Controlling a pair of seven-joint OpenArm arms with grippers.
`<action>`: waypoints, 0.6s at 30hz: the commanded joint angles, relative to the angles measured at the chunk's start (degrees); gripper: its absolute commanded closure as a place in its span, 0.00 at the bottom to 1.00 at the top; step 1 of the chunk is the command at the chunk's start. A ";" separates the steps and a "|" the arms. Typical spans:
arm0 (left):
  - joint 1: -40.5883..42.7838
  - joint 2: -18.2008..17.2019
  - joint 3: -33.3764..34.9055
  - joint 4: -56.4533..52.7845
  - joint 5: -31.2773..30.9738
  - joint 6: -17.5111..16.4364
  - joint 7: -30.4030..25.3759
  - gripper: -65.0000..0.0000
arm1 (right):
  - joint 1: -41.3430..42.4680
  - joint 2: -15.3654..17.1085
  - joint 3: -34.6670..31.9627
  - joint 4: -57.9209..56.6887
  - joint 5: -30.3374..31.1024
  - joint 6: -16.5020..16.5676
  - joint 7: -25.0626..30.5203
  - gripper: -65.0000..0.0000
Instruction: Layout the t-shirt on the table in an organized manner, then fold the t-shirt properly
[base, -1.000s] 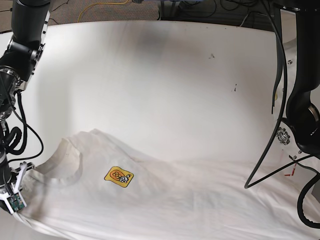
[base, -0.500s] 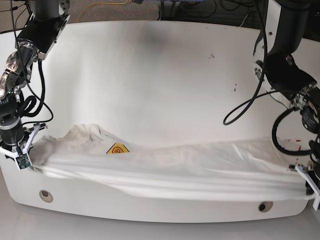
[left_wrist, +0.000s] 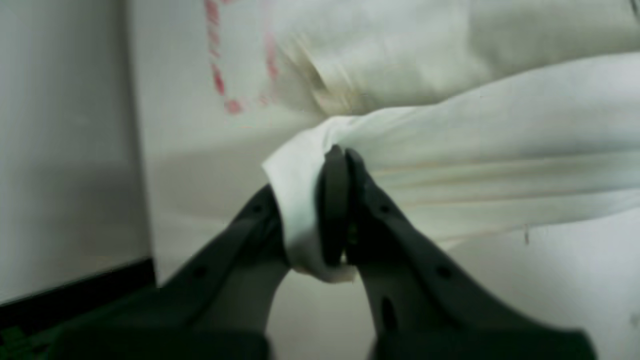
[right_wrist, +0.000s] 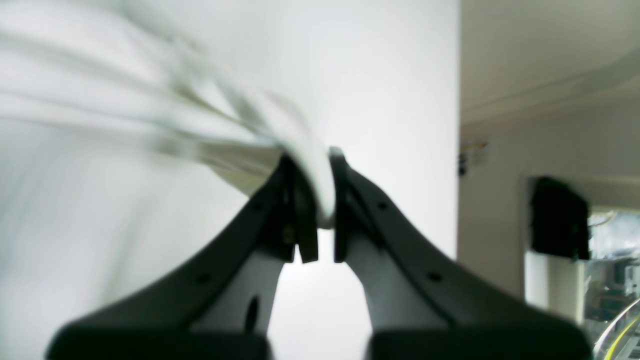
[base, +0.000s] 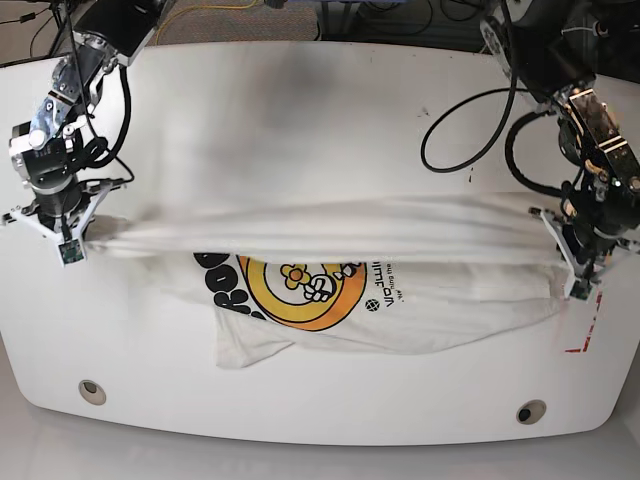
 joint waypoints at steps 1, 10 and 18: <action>0.68 0.18 -0.29 1.10 1.02 0.01 -1.66 0.97 | -0.80 -0.09 0.39 1.00 -0.71 -0.53 1.59 0.96; -3.81 1.06 -0.02 1.01 1.37 0.01 -4.21 0.97 | -2.03 -1.85 -0.05 0.83 -1.15 -0.53 6.43 0.96; -18.58 0.97 1.91 -1.27 1.63 0.01 -3.25 0.97 | 5.88 2.46 -0.40 0.56 -1.15 -0.53 6.34 0.96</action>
